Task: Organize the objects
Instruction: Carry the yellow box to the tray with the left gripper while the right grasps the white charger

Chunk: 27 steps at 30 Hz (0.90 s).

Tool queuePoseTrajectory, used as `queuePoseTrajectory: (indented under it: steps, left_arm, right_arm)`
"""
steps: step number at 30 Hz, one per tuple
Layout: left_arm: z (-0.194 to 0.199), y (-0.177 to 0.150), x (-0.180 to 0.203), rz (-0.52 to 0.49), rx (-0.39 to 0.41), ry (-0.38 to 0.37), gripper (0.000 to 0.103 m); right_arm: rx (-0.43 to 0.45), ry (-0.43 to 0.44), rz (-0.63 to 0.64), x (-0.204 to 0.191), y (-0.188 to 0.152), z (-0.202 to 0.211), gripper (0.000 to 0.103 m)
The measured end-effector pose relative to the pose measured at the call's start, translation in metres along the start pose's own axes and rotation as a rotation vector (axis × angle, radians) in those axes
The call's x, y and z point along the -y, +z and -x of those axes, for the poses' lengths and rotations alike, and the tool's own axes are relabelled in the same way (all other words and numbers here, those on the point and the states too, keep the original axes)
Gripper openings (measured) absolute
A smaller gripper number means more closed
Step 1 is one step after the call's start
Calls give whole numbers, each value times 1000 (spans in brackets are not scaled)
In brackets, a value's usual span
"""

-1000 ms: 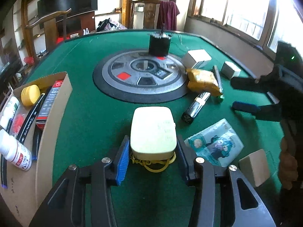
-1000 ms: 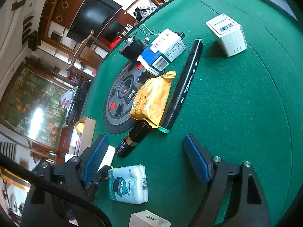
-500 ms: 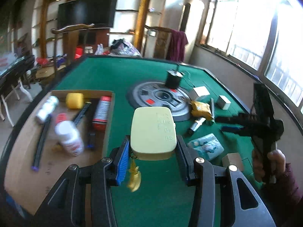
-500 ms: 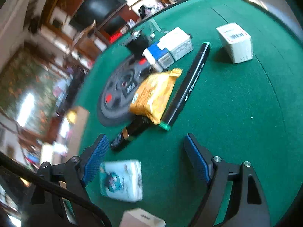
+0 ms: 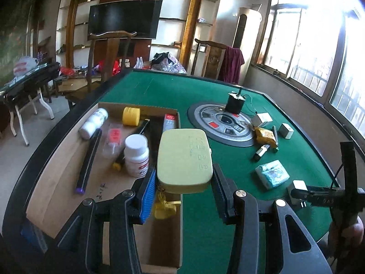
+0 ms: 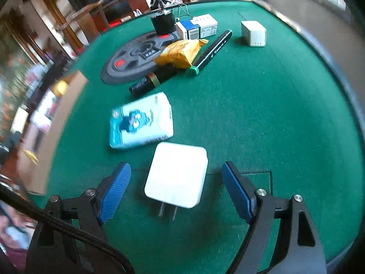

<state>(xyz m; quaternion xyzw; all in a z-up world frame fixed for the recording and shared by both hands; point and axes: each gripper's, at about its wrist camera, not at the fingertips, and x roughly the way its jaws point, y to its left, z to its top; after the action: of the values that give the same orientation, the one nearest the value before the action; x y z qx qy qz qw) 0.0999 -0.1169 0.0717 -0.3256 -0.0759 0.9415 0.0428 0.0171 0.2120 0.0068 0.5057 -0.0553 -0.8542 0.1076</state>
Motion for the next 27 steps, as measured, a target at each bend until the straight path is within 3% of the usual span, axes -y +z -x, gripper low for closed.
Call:
queuePoseTrajectory:
  steps: [3, 5, 7, 18, 27]
  left_arm:
    - [7, -5, -15, 5, 5, 21, 40]
    - [10, -6, -24, 13, 4, 31, 40]
    - [12, -7, -33, 21, 6, 45, 40]
    - [19, -8, -83, 84, 13, 95, 40]
    - [-1, -8, -111, 93, -53, 154, 40]
  right_arm:
    - [-5, -104, 80, -20, -8, -7, 81]
    - [12, -174, 129, -29, -14, -10, 71]
    - [19, -164, 136, -32, -14, -7, 43]
    - [9, -45, 71, -27, -12, 15, 43]
    - [25, 125, 157, -88, 12, 31, 43]
